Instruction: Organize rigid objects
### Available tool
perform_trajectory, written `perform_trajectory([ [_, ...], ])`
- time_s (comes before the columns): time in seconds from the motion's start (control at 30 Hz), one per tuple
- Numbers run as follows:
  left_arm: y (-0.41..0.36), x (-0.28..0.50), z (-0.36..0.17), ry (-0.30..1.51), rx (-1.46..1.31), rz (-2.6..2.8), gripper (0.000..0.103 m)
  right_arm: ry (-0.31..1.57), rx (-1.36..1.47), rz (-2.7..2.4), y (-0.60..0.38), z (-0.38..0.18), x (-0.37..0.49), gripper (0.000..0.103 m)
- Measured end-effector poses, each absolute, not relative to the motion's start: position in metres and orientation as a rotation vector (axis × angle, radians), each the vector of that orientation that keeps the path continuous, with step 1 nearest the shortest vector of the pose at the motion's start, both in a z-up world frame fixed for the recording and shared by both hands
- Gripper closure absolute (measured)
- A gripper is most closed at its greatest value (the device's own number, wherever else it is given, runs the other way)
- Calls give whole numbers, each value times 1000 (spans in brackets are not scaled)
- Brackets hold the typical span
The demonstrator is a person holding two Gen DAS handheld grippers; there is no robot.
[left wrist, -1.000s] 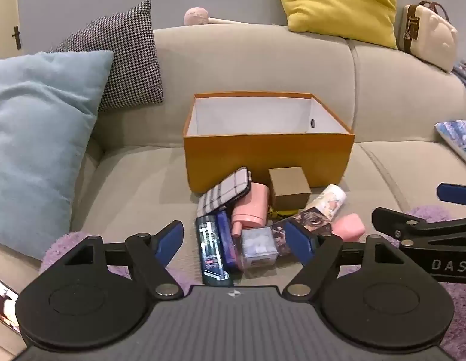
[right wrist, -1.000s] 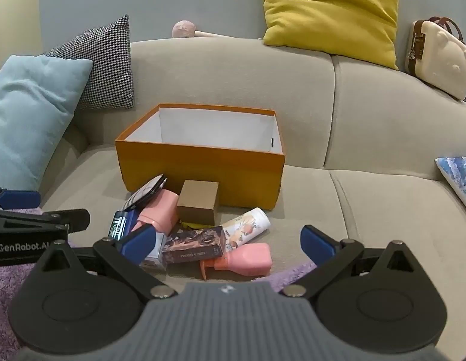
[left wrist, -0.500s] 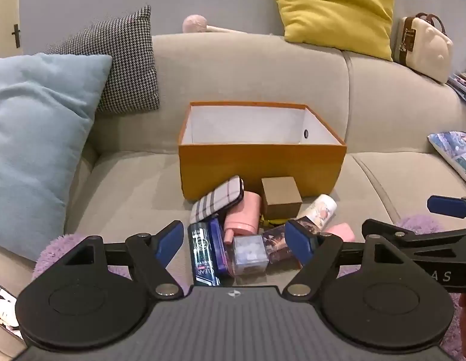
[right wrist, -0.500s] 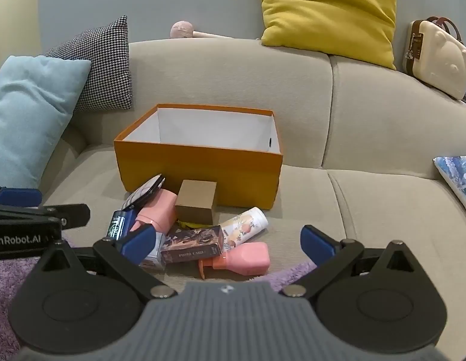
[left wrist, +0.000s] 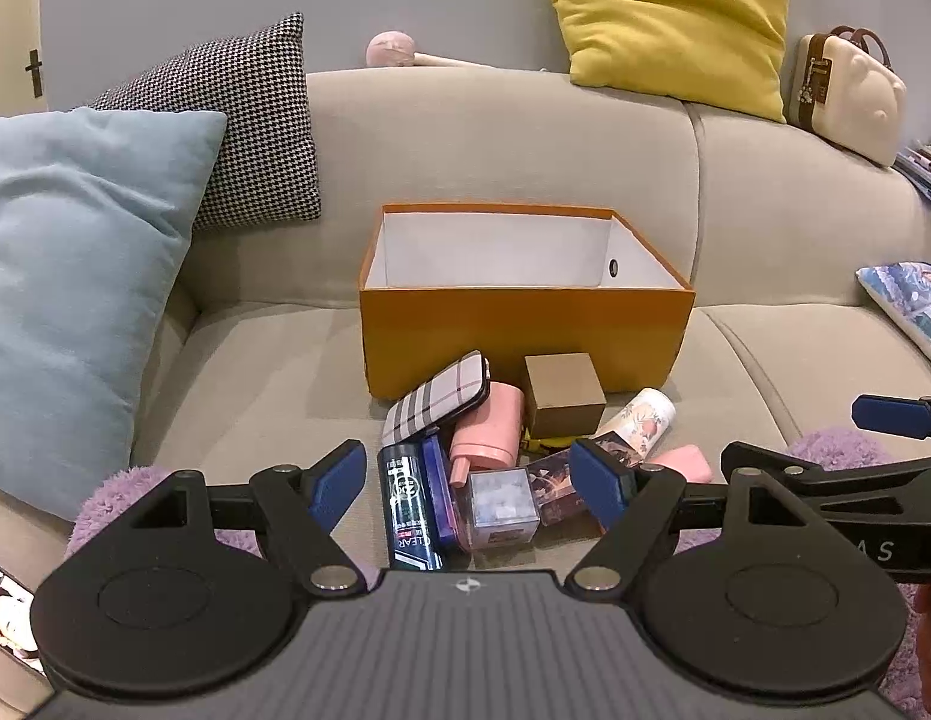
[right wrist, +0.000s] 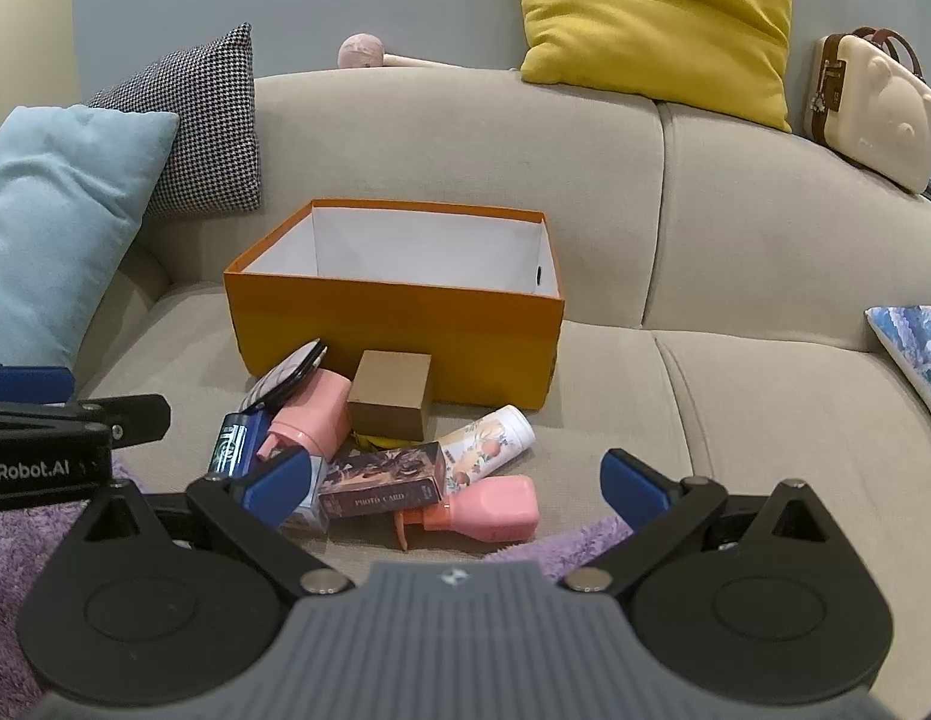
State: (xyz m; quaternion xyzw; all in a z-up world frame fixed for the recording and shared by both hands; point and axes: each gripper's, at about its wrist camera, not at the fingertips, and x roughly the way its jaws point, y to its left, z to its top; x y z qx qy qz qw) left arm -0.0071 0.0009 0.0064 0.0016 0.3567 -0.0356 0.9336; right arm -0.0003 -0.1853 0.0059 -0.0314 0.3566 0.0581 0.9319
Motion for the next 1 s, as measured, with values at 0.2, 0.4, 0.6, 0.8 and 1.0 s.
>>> perform_trajectory([
  [0.2, 1, -7, 7, 731, 3, -70, 13, 732, -66, 117, -185, 6, 0, 1],
  [0.4, 2, -8, 6, 728, 4, -69, 13, 734, -66, 112, -185, 6, 0, 1],
  [0.6, 3, -7, 6, 732, -2, -69, 13, 737, -77, 109, -184, 6, 0, 1],
  [0.8, 3, -7, 5, 733, -3, -69, 13, 740, -81, 110, -183, 6, 0, 1],
  [1.0, 3, -8, 3, 737, -8, -77, 13, 753, -83, 99, -183, 5, 2, 1],
])
